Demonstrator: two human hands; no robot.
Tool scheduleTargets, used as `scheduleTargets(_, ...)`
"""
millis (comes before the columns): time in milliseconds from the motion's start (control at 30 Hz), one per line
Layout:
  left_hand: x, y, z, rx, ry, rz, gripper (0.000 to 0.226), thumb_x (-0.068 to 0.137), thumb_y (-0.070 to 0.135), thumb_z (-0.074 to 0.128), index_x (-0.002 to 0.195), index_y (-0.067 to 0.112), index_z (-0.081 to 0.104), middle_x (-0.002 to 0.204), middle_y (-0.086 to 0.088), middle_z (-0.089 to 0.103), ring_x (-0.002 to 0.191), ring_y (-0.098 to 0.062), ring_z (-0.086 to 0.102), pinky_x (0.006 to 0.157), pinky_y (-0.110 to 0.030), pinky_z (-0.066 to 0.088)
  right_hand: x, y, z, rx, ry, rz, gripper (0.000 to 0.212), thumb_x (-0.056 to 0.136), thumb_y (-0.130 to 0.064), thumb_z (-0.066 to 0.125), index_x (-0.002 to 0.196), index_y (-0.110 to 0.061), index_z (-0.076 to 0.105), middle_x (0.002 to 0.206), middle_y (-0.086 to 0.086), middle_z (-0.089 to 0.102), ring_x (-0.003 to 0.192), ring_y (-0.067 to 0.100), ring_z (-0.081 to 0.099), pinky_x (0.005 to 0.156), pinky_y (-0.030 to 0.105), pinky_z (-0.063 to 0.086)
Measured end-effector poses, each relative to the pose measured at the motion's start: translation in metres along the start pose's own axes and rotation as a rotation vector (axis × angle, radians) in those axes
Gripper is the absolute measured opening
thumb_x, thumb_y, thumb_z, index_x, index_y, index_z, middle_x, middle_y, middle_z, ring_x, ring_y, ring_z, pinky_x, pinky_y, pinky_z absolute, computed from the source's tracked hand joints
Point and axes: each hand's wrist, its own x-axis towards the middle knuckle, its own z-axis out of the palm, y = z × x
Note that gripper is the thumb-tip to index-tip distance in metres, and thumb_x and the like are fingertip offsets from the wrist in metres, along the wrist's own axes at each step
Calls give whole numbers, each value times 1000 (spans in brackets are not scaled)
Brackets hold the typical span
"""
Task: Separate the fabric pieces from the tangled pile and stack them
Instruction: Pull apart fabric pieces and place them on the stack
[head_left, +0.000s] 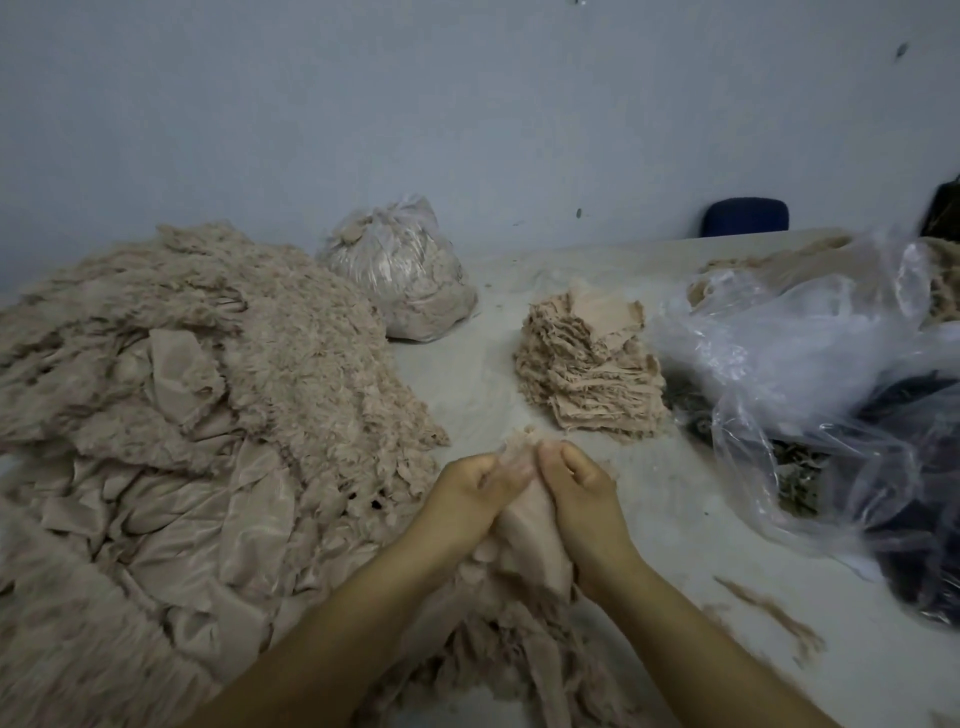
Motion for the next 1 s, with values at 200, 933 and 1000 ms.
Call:
scheduleTargets(200, 17, 0, -5, 43, 212, 59, 35, 95, 11, 54, 60, 16, 47, 45, 12, 46, 44, -2, 41, 44, -19, 32, -15, 12, -11, -65, -117, 143, 32, 84, -42, 64, 71, -13, 57, 62, 4, 50, 55, 15, 47, 51, 24, 36)
scheduleTargets(933, 60, 17, -1, -70, 168, 71, 26, 94, 23, 55, 76, 5, 58, 72, -11, 56, 67, -21, 50, 64, -35, 41, 23, -2, -28, 431, -63, 297, 34, 82, -25, 71, 104, 1, 68, 95, 17, 73, 84, 31, 71, 67, 35, 58)
scheduleTargets(1000, 70, 6, -2, 98, 224, 45, 25, 95, 24, 54, 73, 13, 54, 69, -6, 55, 64, -20, 51, 61, -33, 41, 36, 0, -35, 352, 128, 258, 26, 81, -16, 73, 95, 3, 63, 79, 17, 67, 67, 28, 65, 59, 29, 55)
